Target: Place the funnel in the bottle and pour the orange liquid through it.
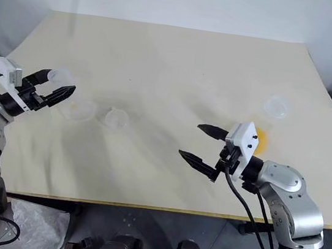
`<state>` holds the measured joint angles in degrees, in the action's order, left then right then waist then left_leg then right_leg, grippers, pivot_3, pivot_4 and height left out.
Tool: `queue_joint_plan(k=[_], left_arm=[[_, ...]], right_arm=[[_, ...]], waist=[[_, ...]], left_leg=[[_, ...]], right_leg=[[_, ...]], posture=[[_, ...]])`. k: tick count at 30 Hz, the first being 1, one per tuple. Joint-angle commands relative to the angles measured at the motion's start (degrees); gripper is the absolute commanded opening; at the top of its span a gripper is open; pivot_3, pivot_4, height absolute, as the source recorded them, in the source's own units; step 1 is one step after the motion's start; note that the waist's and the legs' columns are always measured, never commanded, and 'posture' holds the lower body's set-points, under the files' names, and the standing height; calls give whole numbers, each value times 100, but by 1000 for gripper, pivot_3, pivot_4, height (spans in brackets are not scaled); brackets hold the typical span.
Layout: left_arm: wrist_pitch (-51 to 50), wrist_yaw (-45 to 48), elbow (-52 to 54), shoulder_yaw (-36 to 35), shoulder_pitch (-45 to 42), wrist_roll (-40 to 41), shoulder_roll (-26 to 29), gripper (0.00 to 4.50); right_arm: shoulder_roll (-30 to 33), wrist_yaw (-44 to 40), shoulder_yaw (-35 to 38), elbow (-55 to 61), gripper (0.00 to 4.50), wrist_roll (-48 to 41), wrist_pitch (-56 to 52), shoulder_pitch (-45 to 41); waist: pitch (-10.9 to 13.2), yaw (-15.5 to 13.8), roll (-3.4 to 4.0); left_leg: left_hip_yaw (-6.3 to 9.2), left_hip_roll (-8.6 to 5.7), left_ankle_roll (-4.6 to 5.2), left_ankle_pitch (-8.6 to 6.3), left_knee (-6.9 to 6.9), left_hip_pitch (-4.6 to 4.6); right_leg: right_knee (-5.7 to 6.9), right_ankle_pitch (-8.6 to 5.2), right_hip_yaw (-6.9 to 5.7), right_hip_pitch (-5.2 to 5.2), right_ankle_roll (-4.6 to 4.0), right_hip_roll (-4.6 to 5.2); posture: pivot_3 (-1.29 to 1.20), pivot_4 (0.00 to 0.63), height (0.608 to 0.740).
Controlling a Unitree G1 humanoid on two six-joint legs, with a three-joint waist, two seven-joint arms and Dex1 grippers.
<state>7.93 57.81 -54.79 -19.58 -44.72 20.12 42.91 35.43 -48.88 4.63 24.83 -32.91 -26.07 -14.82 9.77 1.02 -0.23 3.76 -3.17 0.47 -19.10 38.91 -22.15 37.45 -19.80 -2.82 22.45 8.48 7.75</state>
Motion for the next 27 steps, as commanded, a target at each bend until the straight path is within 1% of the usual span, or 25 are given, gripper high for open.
queue_joint_plan(k=[1,3,4,6,10,11,20,24,27], left_arm=[[161,26,-134,-14,-198,-61,74,4500],[210,49,-203,-8,-254,-69,70,4500],[236,45,-229,-12,-274,-66,65,4313],[281,46,-262,-9,-289,-72,63,3887],[393,11,-281,-91,-279,-12,52,2581],[414,35,-279,-102,-269,3,59,2377],[72,539,58,-99,-324,113,299,2364],[-550,782,671,81,-464,110,408,2364],[-1074,884,1305,325,-816,117,389,2364]], right_arm=[[10,58,142,276,4479,-91,99,26],[10,68,138,276,4479,-73,118,28],[10,75,135,271,4499,-65,126,23],[15,73,125,247,4500,-39,156,7],[17,64,118,218,4500,-13,234,11],[19,59,114,209,4500,-7,255,13],[74,-67,116,24,4500,58,386,-59],[196,-227,189,-89,4500,59,382,-36],[403,-455,331,-176,4500,2,393,116]], waist=[[0,11,0],[1,24,-1],[1,31,-2],[1,43,-2],[1,46,-2],[1,47,-2],[4,51,-7],[5,47,-8],[11,-4,-18]], left_leg=[[0,0,0,0,0,0],[2,0,0,0,0,0],[2,0,0,0,0,-1],[5,2,0,0,1,-1],[6,2,0,0,1,-1],[7,2,0,0,2,-1],[9,1,0,0,3,-2],[13,2,0,0,5,-3],[28,-1,0,0,15,-13]], right_leg=[[0,0,0,0,0,0],[2,0,-2,0,0,0],[2,0,-2,0,0,-1],[4,0,-2,0,0,0],[4,0,-2,0,0,1],[5,0,-2,0,0,1],[7,0,-3,0,0,1],[7,0,-3,-1,0,1],[8,0,-4,-2,0,1]], posture=[[0,150,740],[0,150,740],[0,150,740],[0,150,740],[0,150,740],[0,150,740],[0,150,740],[0,150,740],[0,150,740]])
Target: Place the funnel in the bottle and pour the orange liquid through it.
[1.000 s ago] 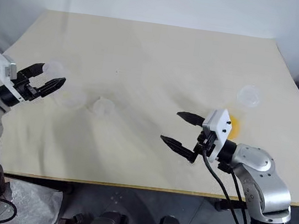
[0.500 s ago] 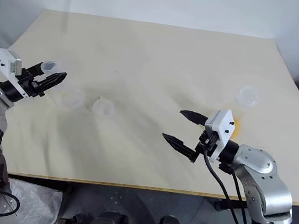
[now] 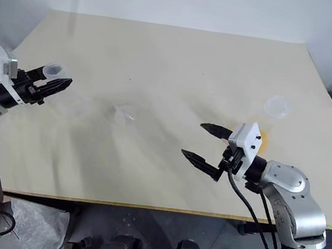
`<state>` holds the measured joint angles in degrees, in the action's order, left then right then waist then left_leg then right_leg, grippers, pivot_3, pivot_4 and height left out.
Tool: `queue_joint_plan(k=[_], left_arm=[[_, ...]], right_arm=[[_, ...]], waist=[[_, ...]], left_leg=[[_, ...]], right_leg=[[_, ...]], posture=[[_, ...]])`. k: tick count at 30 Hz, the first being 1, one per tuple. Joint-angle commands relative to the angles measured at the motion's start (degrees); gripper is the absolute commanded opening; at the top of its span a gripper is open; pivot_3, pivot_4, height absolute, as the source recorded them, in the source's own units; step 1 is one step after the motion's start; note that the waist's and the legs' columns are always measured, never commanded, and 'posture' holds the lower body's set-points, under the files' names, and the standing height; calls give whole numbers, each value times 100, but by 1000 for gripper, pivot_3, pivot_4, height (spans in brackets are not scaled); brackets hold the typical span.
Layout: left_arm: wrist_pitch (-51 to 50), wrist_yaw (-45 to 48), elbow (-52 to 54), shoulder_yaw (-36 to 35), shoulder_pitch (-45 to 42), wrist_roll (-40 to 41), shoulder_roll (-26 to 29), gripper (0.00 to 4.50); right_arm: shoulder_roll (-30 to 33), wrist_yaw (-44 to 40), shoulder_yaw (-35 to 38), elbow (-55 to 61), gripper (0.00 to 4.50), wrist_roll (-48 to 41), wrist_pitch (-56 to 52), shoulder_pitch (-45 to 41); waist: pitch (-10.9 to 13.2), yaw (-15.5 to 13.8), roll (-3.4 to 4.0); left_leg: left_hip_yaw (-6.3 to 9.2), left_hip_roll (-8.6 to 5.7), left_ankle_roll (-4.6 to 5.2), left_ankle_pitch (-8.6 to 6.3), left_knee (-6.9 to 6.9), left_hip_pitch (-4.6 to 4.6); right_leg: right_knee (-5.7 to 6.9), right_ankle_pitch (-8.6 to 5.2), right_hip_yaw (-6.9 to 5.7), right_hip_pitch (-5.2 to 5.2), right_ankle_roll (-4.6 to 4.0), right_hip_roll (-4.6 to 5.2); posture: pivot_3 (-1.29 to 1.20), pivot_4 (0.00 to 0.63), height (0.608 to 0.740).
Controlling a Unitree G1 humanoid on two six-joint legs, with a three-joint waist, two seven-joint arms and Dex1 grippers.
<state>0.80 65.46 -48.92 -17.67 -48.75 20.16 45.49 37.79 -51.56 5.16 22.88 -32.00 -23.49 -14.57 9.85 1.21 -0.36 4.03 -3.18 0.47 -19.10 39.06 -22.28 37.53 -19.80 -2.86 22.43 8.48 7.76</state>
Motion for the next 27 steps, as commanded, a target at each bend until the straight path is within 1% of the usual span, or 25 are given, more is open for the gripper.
queue_joint_plan(k=[1,3,7,9,11,13,14,16,23,27], left_arm=[[-496,146,898,200,-519,136,90,2364],[-815,133,1257,314,-664,207,-44,2364],[-1701,-17,2427,639,-774,559,-597,2364],[-2094,-56,2966,802,-660,726,-860,2364],[-2380,-18,3503,1153,-424,796,-1202,2364],[-2538,-5,3793,1338,-274,845,-1405,2364],[-2558,2,3886,1511,-204,833,-1602,2364],[-2472,-19,3863,1794,-151,711,-1931,2364],[-1817,-44,3169,2244,-269,231,-2540,2364],[-1105,-209,2375,2594,-493,-280,-3084,2364]], right_arm=[[204,-225,312,-3,4500,-103,142,116],[238,-260,359,-23,4500,-118,148,147],[274,-259,521,10,4500,-116,159,318],[280,-227,577,62,4500,-114,172,415],[317,-215,708,117,4500,-126,183,570],[346,-217,791,137,4500,-126,191,656],[383,-251,894,127,4500,-138,210,750],[434,-291,1077,119,4500,-175,228,913],[408,-150,1372,191,4500,-270,184,1154],[218,140,1411,514,4500,-262,216,1449]], waist=[[5,-45,-9],[6,-54,-9],[6,-91,-9],[6,-104,-10],[6,-106,-10],[6,-105,-10],[6,-96,-10],[6,-107,-9],[6,-120,-9],[6,-180,-9]], left_leg=[[3,-1,0,0,3,-3],[3,-4,1,-1,4,-5],[2,-4,2,-1,4,-4],[2,-4,2,-1,6,-6],[2,-5,2,-1,5,-6],[1,-4,2,-1,3,-5],[0,-3,2,-1,3,-5],[-6,-1,1,0,4,-5],[-16,-4,1,0,4,-4],[-15,-8,1,0,4,-4]], right_leg=[[-1,0,0,0,0,0],[-2,1,2,0,1,2],[-1,1,2,-1,1,3],[-2,1,2,-2,1,3],[-3,1,4,-2,2,4],[-4,1,5,-2,2,3],[-4,1,5,-2,2,2],[-8,1,6,-2,2,-2],[-15,1,7,-5,2,-6],[-16,1,5,-6,2,-5]], posture=[[0,150,740],[0,150,740],[0,150,740],[0,150,740],[0,150,740],[0,150,740],[0,150,740],[0,150,740],[0,150,740],[0,150,740]])
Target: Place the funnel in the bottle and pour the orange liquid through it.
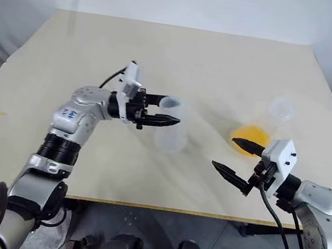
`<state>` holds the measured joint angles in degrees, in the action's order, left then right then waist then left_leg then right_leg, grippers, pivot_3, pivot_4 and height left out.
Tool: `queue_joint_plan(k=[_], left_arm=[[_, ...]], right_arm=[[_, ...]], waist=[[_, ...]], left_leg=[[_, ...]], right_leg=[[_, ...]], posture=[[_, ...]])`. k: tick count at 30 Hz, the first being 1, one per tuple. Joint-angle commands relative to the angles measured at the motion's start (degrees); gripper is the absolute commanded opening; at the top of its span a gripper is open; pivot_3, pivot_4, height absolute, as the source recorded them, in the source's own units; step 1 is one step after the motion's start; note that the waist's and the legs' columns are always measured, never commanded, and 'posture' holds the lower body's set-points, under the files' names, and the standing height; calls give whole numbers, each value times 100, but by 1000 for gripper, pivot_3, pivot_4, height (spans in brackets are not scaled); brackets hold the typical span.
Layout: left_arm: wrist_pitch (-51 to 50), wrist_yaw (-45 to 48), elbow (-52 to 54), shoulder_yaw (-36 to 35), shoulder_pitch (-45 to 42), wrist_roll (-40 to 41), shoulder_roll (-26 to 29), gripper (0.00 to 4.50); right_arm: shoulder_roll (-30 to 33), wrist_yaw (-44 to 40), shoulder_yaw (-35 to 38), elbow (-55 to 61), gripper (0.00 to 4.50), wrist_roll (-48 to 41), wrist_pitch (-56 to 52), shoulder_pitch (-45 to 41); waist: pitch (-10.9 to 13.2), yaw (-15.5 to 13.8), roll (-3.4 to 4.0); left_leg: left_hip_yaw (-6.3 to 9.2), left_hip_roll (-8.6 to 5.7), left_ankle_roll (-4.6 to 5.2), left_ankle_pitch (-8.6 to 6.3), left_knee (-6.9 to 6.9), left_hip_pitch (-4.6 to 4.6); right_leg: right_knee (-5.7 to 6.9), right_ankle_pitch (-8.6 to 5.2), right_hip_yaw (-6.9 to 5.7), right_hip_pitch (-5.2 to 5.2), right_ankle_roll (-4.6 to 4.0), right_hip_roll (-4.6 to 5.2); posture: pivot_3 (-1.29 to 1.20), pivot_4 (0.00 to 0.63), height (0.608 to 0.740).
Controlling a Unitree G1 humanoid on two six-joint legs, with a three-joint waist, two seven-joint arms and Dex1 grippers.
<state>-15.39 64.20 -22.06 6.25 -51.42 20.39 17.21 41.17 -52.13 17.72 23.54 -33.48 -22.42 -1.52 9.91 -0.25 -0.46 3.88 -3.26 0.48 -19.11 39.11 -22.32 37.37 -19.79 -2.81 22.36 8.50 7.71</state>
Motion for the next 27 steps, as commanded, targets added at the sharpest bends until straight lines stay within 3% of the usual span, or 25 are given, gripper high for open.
queue_joint_plan(k=[1,15,22,27], left_arm=[[618,-91,-438,237,-258,-374,-342,2364],[1436,-85,-1393,295,-581,-802,-736,2364],[1408,-73,-1180,303,-452,-777,-782,4460],[1286,-94,-951,230,-393,-693,-735,4460]], right_arm=[[-155,261,157,526,4500,-115,102,204],[-206,512,129,787,4500,-89,123,378],[-177,524,82,799,4500,-106,81,321],[-140,497,94,786,4500,-116,63,278]], waist=[[0,-52,0],[1,-106,-1],[1,-105,-1],[1,-104,-1]], left_leg=[[3,-1,0,0,1,0],[-8,-6,1,0,1,-1],[-8,-6,1,0,2,-1],[-8,-5,1,0,1,-1]], right_leg=[[0,0,-1,-1,0,0],[-5,0,1,0,0,-2],[-5,0,1,0,0,-1],[-5,0,1,0,0,-2]], posture=[[0,150,740],[0,150,740],[0,150,740],[0,150,740]])
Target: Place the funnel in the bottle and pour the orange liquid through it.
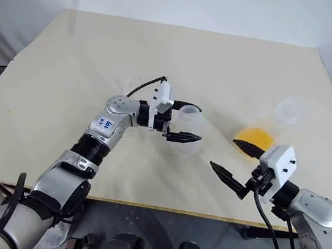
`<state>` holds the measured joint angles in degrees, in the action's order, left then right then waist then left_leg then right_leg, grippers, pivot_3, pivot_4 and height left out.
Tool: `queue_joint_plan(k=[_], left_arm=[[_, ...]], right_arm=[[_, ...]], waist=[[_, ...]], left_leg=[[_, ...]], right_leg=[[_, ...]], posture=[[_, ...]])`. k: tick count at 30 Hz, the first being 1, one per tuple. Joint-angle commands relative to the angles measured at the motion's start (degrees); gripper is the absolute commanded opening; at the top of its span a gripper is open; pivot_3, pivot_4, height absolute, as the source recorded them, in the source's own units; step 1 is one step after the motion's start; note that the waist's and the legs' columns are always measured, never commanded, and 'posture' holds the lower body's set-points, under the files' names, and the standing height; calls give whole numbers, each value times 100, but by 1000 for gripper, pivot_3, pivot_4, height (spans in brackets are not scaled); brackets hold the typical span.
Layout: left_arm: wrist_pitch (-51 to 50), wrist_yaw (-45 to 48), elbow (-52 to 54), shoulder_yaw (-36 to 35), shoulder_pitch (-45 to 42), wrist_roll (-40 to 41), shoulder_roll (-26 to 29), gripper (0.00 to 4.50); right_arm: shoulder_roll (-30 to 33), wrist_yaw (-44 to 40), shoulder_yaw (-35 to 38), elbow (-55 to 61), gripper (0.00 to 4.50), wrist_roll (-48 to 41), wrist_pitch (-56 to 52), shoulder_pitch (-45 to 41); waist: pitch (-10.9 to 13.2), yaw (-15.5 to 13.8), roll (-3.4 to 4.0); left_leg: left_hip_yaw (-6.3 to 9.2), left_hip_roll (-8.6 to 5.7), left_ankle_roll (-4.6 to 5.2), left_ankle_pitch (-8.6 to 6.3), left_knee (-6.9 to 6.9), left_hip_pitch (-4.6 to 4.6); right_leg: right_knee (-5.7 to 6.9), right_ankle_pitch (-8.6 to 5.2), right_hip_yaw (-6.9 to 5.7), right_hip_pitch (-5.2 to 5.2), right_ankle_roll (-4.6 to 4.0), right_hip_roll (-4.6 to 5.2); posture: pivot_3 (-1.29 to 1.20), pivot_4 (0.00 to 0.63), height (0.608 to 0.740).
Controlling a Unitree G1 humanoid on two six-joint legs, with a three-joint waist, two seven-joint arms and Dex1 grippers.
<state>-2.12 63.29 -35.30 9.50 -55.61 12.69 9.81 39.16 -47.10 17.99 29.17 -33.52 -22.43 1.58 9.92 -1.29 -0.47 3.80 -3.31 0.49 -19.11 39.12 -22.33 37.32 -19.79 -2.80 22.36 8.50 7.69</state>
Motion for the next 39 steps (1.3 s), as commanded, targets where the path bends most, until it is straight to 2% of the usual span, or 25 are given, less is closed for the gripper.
queue_joint_plan(k=[1,10,20,23,30,35,39], left_arm=[[-181,9,594,-147,117,136,120,4460],[-1418,72,2066,-481,778,566,1033,4460],[-2492,-210,2811,-1147,1085,995,1956,4460],[-2724,-229,2947,-1412,1267,1056,2401,4460],[-2448,-583,2571,-1952,1643,941,3110,4460],[-1748,-194,2086,-2301,2304,889,3654,4460],[-1015,44,1336,-2359,2476,716,3950,4460]], right_arm=[[91,-25,90,195,4500,-116,60,-66],[277,-150,133,7,4500,-151,23,-238],[480,-461,23,-403,4500,-118,38,-622],[518,-557,-34,-554,4500,-81,67,-784],[566,-677,-83,-725,4500,-54,87,-969],[584,-711,-39,-688,4500,-83,42,-969],[564,-572,52,-450,4500,-214,-105,-852]], waist=[[0,1,0],[0,65,1],[0,31,2],[0,45,2],[0,121,3],[1,148,5],[1,140,6]], left_leg=[[0,0,0,0,0,0],[5,14,-1,1,-1,2],[11,15,-1,1,0,2],[11,15,-1,1,0,2],[16,19,-2,1,-3,4],[18,15,-1,1,-9,4],[17,21,-3,1,-6,4]], right_leg=[[0,0,0,0,0,0],[4,0,3,1,0,1],[1,0,3,-1,0,-1],[2,0,3,-1,0,1],[4,0,2,-1,0,-1],[2,0,2,1,0,6],[2,0,1,1,0,1]], posture=[[0,150,740],[0,150,740],[0,150,740],[0,150,740],[0,150,740],[0,150,740],[0,150,740]])
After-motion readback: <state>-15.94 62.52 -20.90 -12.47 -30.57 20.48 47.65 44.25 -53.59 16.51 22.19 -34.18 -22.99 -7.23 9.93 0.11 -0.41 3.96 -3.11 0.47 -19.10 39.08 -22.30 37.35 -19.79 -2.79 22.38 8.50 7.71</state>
